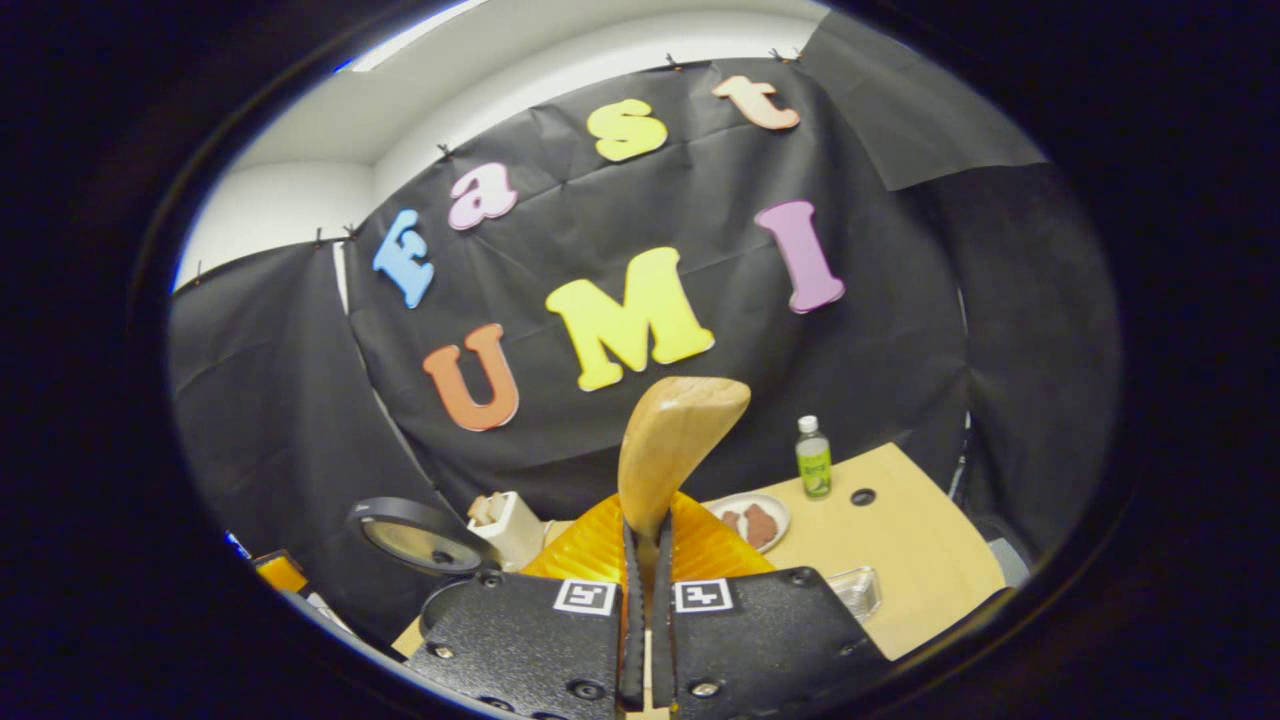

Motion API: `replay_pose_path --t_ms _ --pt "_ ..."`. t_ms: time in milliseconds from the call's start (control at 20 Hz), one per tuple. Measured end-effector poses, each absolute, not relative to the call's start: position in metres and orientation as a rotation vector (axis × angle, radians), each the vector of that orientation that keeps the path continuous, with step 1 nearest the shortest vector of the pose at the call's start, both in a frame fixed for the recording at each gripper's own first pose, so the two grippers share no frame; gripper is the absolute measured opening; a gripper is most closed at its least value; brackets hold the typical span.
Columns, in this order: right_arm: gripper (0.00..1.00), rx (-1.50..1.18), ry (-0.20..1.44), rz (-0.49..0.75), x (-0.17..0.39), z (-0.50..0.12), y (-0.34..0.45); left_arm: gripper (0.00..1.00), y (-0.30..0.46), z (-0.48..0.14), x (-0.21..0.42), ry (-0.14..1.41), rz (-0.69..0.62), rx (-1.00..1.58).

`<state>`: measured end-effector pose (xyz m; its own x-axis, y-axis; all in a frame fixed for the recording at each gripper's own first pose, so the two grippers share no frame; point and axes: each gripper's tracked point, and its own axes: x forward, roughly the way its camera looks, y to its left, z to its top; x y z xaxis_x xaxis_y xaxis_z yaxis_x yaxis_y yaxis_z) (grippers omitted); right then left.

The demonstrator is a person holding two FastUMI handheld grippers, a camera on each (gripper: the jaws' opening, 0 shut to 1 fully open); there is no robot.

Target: Close the left gripper, press the button to open the rice cooker; take a wooden spoon from the chopstick holder with the right hand, scoop a spoonful of rice and pour it into the rice cooker, then put the wooden spoon back into the chopstick holder.

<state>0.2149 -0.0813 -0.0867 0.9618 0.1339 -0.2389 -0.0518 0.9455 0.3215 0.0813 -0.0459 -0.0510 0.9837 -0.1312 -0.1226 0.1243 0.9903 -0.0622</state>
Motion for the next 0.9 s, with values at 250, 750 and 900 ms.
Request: replay_pose_path --t_ms 250,750,900 --pt "0.08 0.319 0.343 -0.037 0.227 -0.139 -0.162 0.95 -0.066 -0.062 0.09 0.167 -0.132 -0.058" --pt "0.08 0.361 0.527 -0.164 0.263 -0.266 -0.22 0.95 -0.073 -0.08 0.094 0.231 -0.056 -0.022" --pt "0.08 0.367 0.571 -0.183 0.273 -0.299 -0.22 0.95 -0.071 -0.082 0.094 0.25 -0.034 -0.011"
